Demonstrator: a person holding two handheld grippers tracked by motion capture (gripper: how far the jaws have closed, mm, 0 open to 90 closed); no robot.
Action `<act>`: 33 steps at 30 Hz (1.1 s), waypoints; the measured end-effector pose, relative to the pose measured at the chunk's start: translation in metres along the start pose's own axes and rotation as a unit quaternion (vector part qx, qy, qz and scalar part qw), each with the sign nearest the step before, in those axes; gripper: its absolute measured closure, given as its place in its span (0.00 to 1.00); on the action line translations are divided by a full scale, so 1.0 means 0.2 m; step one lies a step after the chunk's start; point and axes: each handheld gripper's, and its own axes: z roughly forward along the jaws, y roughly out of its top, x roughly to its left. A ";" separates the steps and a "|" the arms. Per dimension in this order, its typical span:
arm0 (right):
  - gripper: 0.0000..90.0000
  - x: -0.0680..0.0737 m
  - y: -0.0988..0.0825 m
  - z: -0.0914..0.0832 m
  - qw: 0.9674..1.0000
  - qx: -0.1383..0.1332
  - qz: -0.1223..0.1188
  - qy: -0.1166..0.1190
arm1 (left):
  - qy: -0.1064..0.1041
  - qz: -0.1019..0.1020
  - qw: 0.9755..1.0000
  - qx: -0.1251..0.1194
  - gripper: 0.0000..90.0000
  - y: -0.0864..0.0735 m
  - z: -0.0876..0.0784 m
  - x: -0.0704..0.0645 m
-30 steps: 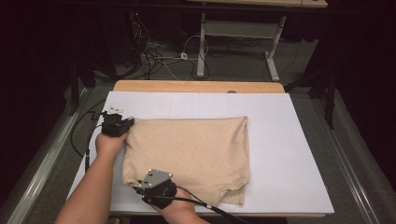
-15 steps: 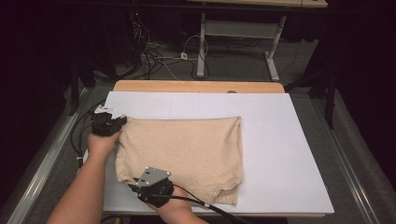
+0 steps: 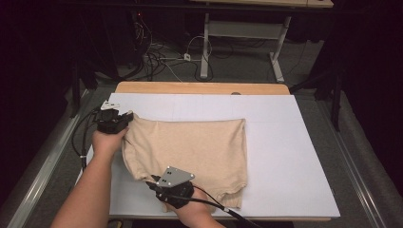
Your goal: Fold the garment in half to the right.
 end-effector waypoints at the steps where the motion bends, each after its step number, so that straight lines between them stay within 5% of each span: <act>1: 0.87 -0.01 0.00 -0.01 1.000 -0.001 -0.001 -0.001 | 0.000 0.002 1.000 0.000 0.89 0.00 0.00 -0.01; 33: 0.87 -0.16 -0.23 -0.30 0.997 -0.008 0.043 -0.067 | -0.053 0.043 0.998 -0.010 0.89 0.17 0.19 -0.39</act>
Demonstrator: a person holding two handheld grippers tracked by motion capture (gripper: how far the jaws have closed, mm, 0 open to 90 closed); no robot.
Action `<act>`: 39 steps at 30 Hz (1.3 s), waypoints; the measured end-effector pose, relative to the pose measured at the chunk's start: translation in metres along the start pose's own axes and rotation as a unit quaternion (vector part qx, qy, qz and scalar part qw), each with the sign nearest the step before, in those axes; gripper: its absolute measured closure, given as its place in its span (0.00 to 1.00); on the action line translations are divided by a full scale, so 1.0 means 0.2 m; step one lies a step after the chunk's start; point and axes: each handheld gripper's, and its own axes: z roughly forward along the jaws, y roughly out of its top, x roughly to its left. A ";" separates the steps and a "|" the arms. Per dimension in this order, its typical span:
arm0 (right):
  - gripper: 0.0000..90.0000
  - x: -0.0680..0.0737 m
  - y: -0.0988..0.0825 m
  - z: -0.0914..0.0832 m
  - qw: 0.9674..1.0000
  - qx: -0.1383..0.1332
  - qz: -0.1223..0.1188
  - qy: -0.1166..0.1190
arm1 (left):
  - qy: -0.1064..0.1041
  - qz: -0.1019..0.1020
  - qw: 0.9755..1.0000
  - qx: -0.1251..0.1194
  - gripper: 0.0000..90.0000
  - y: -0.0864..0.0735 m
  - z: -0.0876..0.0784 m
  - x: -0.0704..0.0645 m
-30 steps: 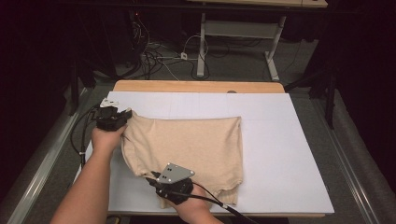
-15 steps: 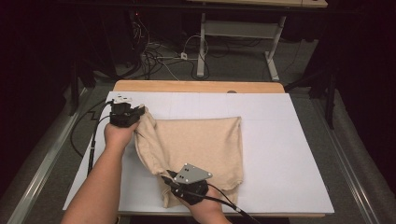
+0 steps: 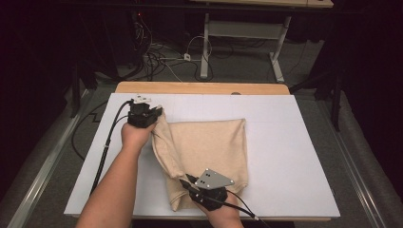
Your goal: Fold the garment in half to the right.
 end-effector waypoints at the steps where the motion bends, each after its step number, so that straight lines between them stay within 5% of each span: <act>1: 0.87 0.00 -0.01 -0.01 1.000 0.000 0.001 -0.002 | -0.002 0.001 1.000 -0.001 0.89 0.01 0.01 -0.01; 22: 0.87 -0.09 -0.09 -0.22 0.999 -0.006 0.015 -0.038 | -0.045 0.032 0.998 -0.013 0.89 0.17 0.13 -0.28; 39: 0.87 -0.16 -0.21 -0.41 0.997 -0.001 0.026 -0.072 | -0.096 0.071 0.993 -0.025 0.89 0.29 0.30 -0.61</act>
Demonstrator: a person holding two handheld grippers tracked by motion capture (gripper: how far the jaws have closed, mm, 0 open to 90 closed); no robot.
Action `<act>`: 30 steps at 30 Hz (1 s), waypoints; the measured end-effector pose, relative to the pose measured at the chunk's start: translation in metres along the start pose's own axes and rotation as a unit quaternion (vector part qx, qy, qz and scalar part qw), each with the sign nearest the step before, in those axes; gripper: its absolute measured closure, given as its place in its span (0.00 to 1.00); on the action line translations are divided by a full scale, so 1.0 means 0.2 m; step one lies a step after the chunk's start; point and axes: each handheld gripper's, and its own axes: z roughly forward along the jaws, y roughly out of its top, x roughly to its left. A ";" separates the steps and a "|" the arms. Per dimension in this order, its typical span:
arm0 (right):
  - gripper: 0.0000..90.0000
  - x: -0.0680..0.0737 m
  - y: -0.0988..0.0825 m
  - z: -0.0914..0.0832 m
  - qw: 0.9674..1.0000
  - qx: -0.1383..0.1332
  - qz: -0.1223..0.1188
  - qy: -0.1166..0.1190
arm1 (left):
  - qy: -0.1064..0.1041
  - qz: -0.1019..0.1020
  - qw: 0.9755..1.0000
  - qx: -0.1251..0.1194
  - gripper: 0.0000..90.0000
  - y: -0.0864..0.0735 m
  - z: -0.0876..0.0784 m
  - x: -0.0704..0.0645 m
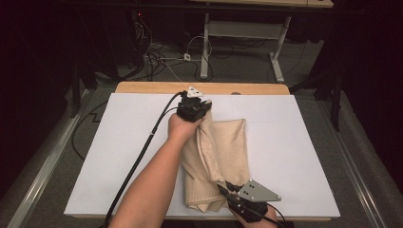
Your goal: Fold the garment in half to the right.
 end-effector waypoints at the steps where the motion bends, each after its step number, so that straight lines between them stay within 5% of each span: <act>1: 0.87 -0.01 -0.01 -0.01 1.000 0.001 0.002 -0.001 | -0.003 0.001 1.000 0.000 0.89 0.00 0.02 -0.01; 15: 0.87 -0.07 -0.11 -0.14 1.000 0.022 0.015 -0.015 | -0.042 0.027 0.999 0.019 0.89 -0.01 0.24 -0.20; 19: 0.87 -0.07 -0.13 -0.16 0.999 0.022 0.019 -0.016 | -0.034 0.037 0.998 0.036 0.88 -0.03 0.29 -0.23; 24: 0.88 -0.08 -0.17 -0.15 0.999 0.015 0.034 -0.012 | -0.032 0.028 0.998 0.043 0.82 -0.02 0.28 -0.23; 30: 0.87 -0.08 -0.17 -0.13 0.999 0.010 0.037 -0.003 | -0.026 0.002 0.999 0.040 0.59 -0.04 0.15 -0.19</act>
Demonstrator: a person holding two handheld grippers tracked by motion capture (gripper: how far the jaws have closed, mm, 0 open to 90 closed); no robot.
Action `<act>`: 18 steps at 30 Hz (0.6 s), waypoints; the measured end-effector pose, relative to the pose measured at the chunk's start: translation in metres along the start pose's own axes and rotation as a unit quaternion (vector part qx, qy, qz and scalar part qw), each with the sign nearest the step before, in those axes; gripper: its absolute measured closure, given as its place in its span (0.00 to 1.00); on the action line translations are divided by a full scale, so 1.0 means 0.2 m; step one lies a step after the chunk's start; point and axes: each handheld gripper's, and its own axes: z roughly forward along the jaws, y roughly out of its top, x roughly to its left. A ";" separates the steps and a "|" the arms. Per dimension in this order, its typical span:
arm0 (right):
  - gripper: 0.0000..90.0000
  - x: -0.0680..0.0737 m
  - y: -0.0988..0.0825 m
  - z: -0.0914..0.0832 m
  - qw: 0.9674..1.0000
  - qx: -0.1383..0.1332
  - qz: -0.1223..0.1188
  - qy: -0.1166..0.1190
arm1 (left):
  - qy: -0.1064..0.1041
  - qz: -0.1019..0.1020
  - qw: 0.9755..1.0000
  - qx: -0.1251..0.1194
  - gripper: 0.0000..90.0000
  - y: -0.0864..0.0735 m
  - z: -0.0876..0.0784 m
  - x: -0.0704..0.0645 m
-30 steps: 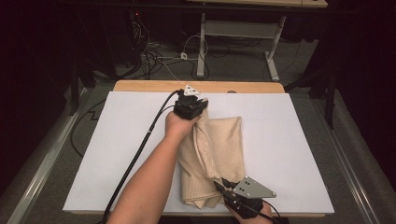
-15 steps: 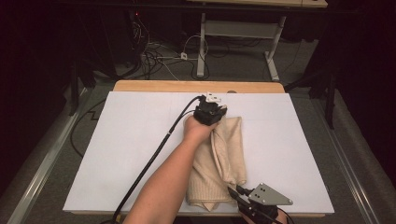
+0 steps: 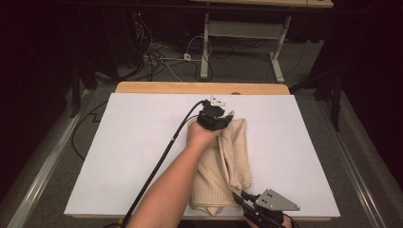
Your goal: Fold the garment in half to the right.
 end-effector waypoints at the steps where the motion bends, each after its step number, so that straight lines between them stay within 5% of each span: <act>1: 0.88 0.00 0.00 0.00 1.000 -0.001 -0.001 0.001 | 0.004 -0.001 1.000 -0.001 0.56 -0.01 -0.03 0.01; 9: 0.88 -0.02 0.01 0.02 1.000 0.002 0.000 0.007 | 0.044 -0.008 0.999 0.000 0.39 -0.13 -0.25 0.07; 18: 0.87 -0.03 0.01 0.03 1.000 0.002 -0.002 0.011 | 0.053 -0.031 0.998 0.003 0.21 -0.34 -0.39 0.16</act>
